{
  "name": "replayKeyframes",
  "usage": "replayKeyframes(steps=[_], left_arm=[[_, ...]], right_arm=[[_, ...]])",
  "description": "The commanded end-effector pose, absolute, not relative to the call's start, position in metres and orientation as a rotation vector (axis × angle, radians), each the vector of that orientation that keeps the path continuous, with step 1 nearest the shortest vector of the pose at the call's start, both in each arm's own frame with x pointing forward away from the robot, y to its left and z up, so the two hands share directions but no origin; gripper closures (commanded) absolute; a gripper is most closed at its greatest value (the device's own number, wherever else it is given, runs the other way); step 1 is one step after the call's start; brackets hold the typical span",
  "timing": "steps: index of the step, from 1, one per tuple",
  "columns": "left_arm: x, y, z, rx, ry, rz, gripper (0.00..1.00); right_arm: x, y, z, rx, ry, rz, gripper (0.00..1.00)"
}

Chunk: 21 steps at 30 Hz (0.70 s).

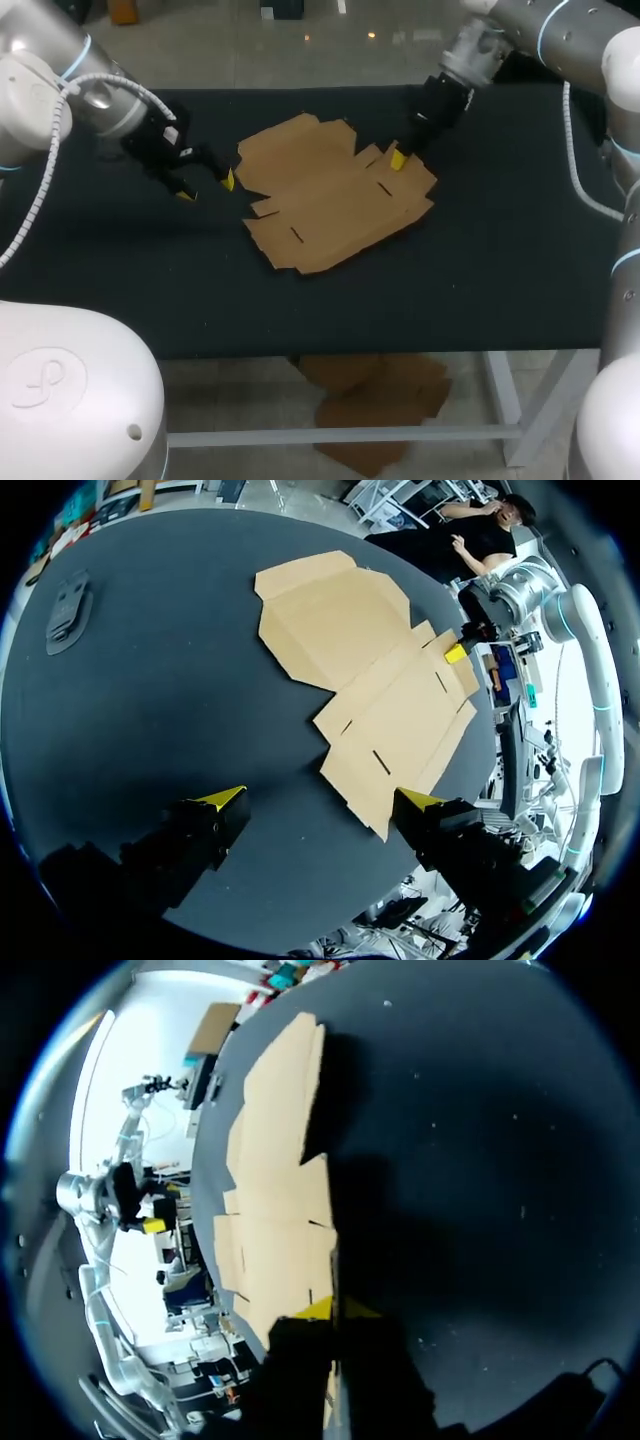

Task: Assemble the packaging by folding the flat box into shape, placing the metal phone stand inside, and closing the box properly

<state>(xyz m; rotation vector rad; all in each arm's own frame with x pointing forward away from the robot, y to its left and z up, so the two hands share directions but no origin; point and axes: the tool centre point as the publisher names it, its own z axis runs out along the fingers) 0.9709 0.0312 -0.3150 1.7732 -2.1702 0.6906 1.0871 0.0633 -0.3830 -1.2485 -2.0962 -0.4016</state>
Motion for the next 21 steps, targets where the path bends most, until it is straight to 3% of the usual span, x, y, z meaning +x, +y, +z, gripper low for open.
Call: replayKeyframes(steps=[1,21], left_arm=[[0.974,0.033,-0.314,1.765,-2.174,0.68,0.0],[0.977,0.041,-0.315,1.707,-2.211,0.682,0.0]], right_arm=[[1.07,0.059,-0.385,-1.361,-2.09,-0.555,1.0],[1.042,0.06,-0.377,-1.668,-1.908,-0.853,1.0]])
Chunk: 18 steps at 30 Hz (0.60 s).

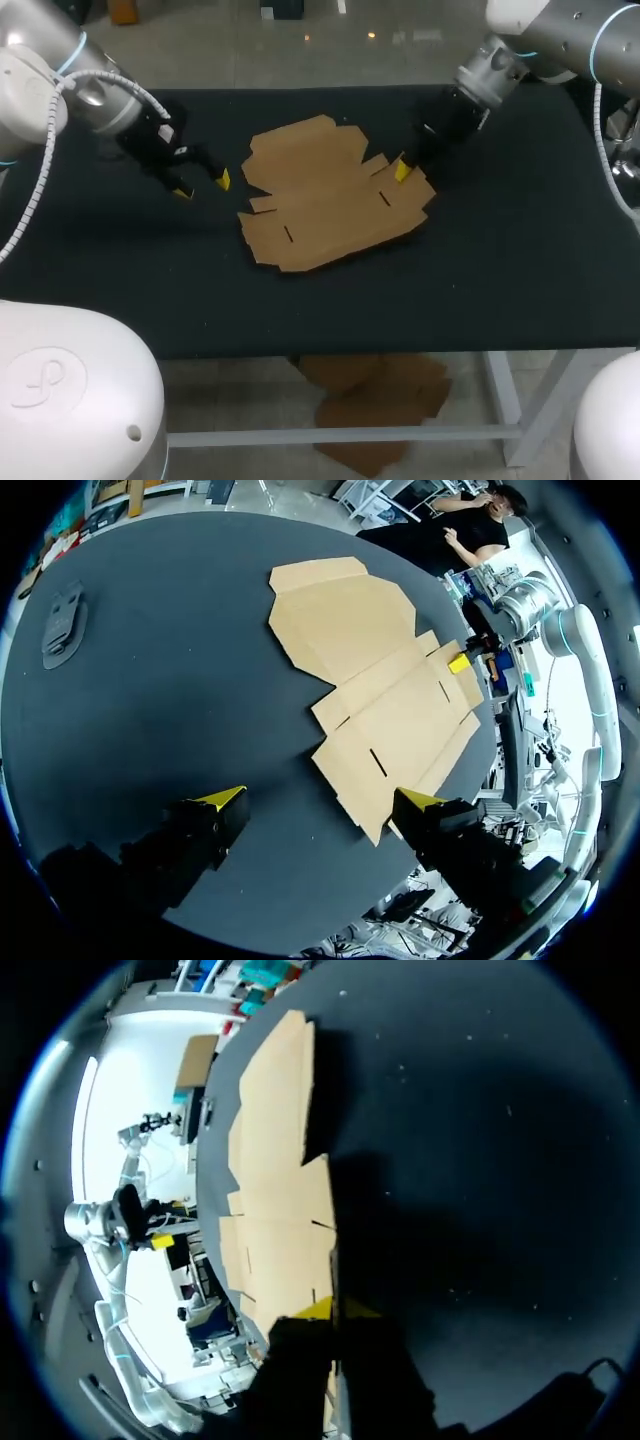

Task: Assemble the packaging by folding the flat box into shape, placing the metal phone stand inside, and closing the box properly

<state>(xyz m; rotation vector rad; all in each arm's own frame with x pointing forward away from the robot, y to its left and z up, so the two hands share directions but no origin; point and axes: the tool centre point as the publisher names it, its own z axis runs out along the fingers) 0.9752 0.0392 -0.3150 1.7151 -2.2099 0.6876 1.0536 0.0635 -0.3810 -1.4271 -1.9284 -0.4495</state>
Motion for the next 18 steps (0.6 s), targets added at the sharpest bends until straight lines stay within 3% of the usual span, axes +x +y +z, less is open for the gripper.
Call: replayKeyframes(steps=[1,5,6,8,10,11,13,15,18], left_arm=[[0.977,0.041,-0.315,1.703,-2.213,0.683,0.0],[0.977,0.044,-0.316,1.691,-2.217,0.685,0.0],[0.977,0.044,-0.317,1.689,-2.217,0.685,0.0],[0.977,0.045,-0.317,1.684,-2.218,0.684,0.0],[0.978,0.045,-0.318,1.68,-2.219,0.682,0.0],[0.978,0.045,-0.318,1.681,-2.222,0.678,0.0],[0.979,0.044,-0.318,1.676,-2.226,0.675,0.0],[0.98,0.043,-0.318,1.671,-2.23,0.672,0.0],[0.981,0.041,-0.318,1.665,-2.233,0.67,0.0]], right_arm=[[1.04,0.06,-0.376,-1.677,-1.892,-0.865,1.0],[1.031,0.063,-0.379,-1.71,-1.87,-0.881,1.0],[1.029,0.063,-0.38,-1.722,-1.856,-0.883,0.92],[1.026,0.064,-0.385,-1.733,-1.857,-0.855,0.63],[1.025,0.064,-0.389,-1.74,-1.857,-0.815,0.43],[1.025,0.063,-0.39,-1.742,-1.85,-0.811,0.25],[1.026,0.061,-0.391,-1.741,-1.854,-0.762,0.07],[1.027,0.06,-0.39,-1.733,-1.863,-0.722,0.0],[1.03,0.056,-0.388,-1.73,-1.878,-0.654,0.0]])
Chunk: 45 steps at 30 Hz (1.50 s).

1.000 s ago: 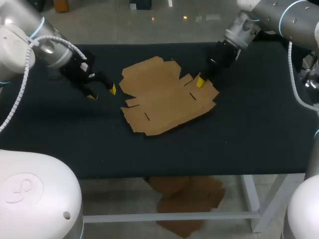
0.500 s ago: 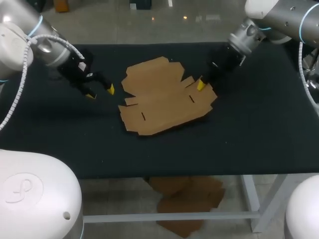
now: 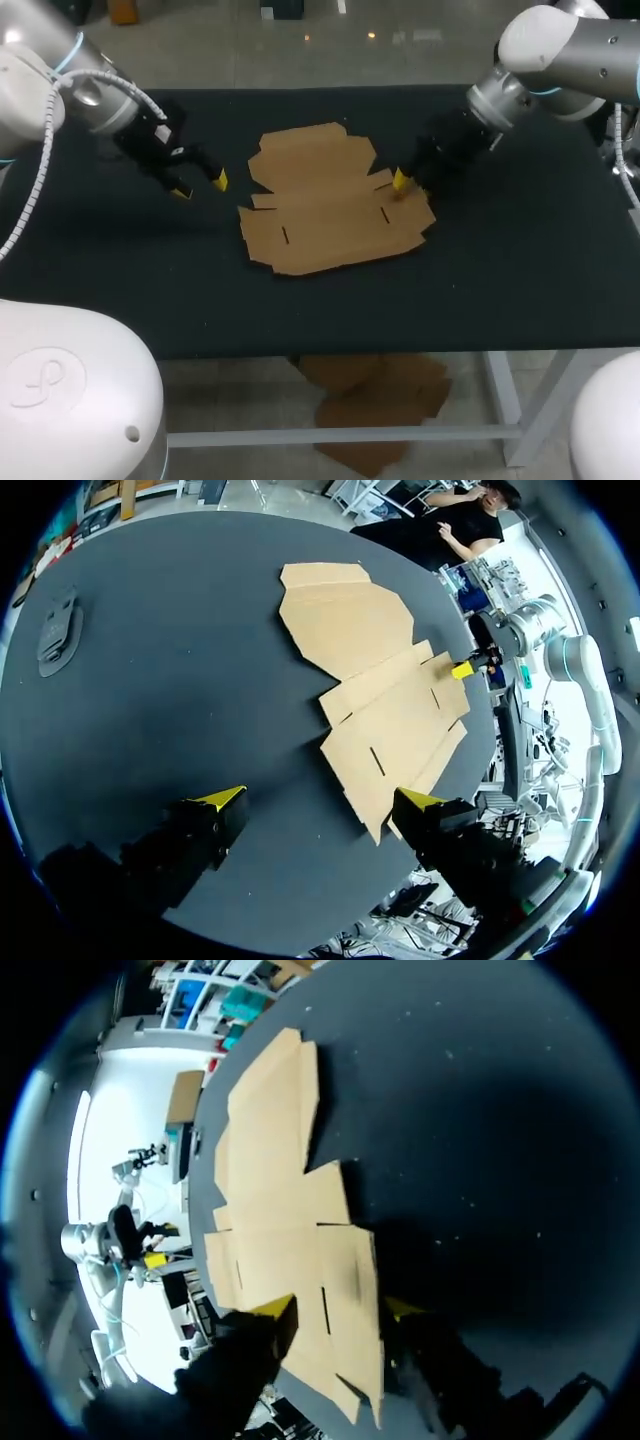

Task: Assemble the packaging by folding the flat box into shape, placing the metal phone stand inside, and closing the box properly

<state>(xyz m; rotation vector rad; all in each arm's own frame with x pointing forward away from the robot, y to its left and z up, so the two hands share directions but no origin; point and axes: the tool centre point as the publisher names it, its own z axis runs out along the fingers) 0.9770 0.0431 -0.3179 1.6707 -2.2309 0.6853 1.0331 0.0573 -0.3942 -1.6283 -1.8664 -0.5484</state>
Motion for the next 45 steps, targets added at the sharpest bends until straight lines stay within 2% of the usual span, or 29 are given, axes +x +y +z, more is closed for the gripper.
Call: replayKeyframes(steps=[1,3,4,8,9,11,20,26,30,32,33,45], left_arm=[[0.982,0.041,-0.318,1.664,-2.234,0.67,0.0],[0.983,0.04,-0.318,1.661,-2.234,0.669,0.0],[0.984,0.039,-0.319,1.66,-2.233,0.668,0.0],[0.986,0.036,-0.319,1.658,-2.23,0.668,0.0],[0.986,0.036,-0.319,1.658,-2.23,0.668,0.0],[0.987,0.035,-0.319,1.658,-2.231,0.669,0.0],[0.98,0.031,-0.312,1.679,-2.234,0.67,0.0],[0.974,0.029,-0.312,1.716,-2.208,0.673,0.0],[0.968,0.027,-0.313,1.74,-2.195,0.686,0.0],[0.965,0.027,-0.314,1.765,-2.182,0.701,0.0],[0.964,0.027,-0.314,1.777,-2.174,0.707,0.0],[0.952,0.022,-0.313,1.933,-2.071,0.754,0.0]], right_arm=[[1.031,0.055,-0.388,-1.719,-1.881,-0.626,0.0],[1.033,0.052,-0.387,-1.74,-1.884,-0.595,0.02],[1.034,0.05,-0.386,-1.731,-1.888,-0.577,0.05],[1.038,0.045,-0.385,-1.683,-1.897,-0.5,0.3],[1.039,0.043,-0.385,-1.689,-1.901,-0.488,0.34],[1.041,0.042,-0.388,-1.639,-1.906,-0.442,0.53],[1.048,0.045,-0.402,-1.517,-1.916,-0.288,0.54],[1.051,0.05,-0.407,-1.496,-1.918,-0.265,0.62],[1.049,0.053,-0.407,-1.485,-1.927,-0.255,0.75],[1.049,0.053,-0.407,-1.482,-1.928,-0.255,0.86],[1.048,0.053,-0.407,-1.482,-1.928,-0.255,1.0],[1.038,0.046,-0.404,-1.531,-1.889,-0.356,1.0]])
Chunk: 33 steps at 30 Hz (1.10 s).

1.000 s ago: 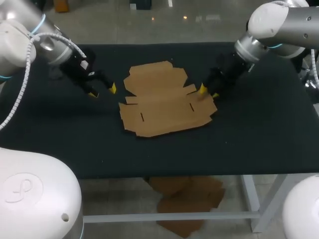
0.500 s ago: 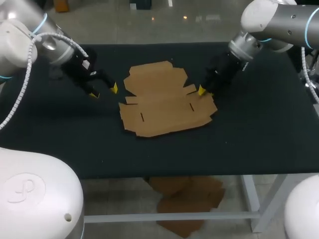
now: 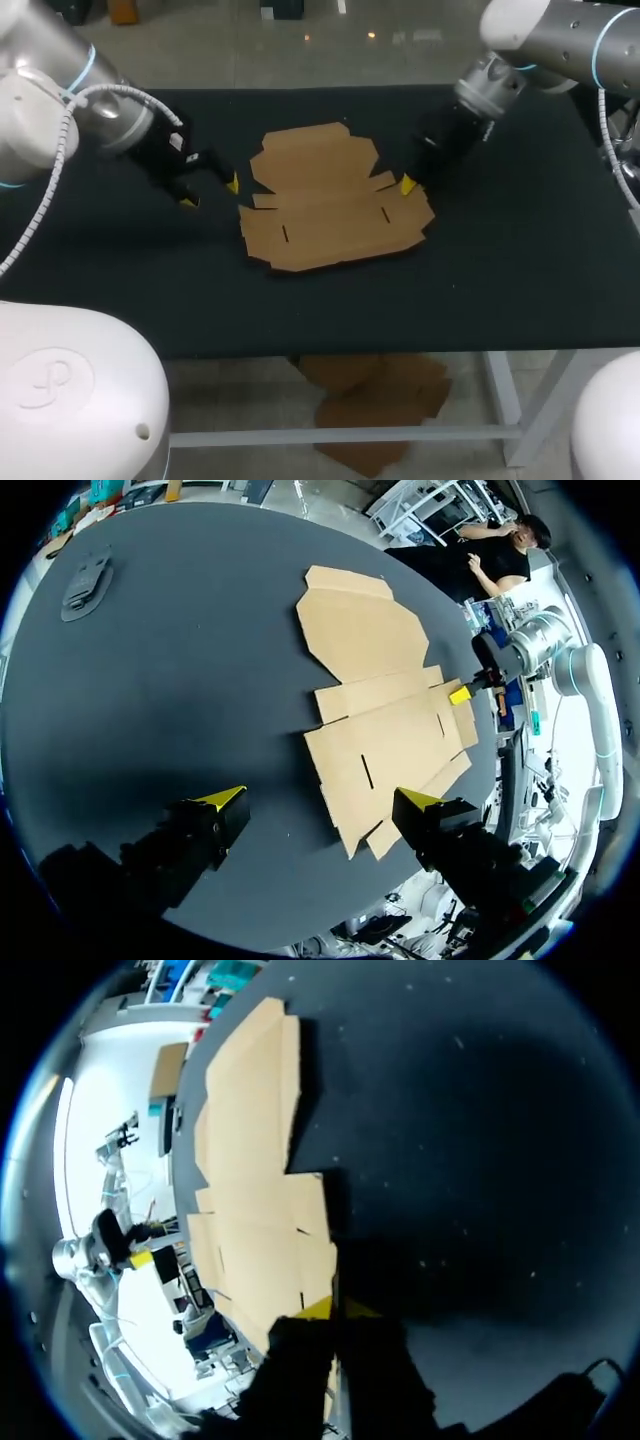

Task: Assemble the packaging by folding the flat box into shape, placing the metal phone stand inside, and closing the box properly

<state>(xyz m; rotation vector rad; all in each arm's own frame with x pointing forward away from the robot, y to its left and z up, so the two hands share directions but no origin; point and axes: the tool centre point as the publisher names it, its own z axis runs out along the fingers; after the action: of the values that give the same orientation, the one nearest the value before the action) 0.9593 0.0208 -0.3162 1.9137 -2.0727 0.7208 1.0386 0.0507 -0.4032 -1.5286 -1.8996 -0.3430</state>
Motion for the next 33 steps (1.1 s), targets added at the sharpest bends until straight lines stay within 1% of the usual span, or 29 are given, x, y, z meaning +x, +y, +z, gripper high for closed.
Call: replayKeyframes(steps=[1,12,20,33], left_arm=[[0.952,0.022,-0.312,1.932,-2.066,0.756,0.0],[0.957,0.03,-0.312,1.929,-2.044,0.758,0.0],[0.958,0.036,-0.313,1.91,-2.043,0.752,0.0],[0.958,0.041,-0.314,1.89,-2.046,0.751,0.0]], right_arm=[[1.037,0.046,-0.403,-1.537,-1.882,-0.375,1.0],[1.013,0.049,-0.398,-1.693,-1.846,-0.549,1.0],[0.994,0.06,-0.394,-1.707,-1.886,-0.599,1.0],[0.968,0.063,-0.399,-1.815,-1.843,-0.724,1.0]])
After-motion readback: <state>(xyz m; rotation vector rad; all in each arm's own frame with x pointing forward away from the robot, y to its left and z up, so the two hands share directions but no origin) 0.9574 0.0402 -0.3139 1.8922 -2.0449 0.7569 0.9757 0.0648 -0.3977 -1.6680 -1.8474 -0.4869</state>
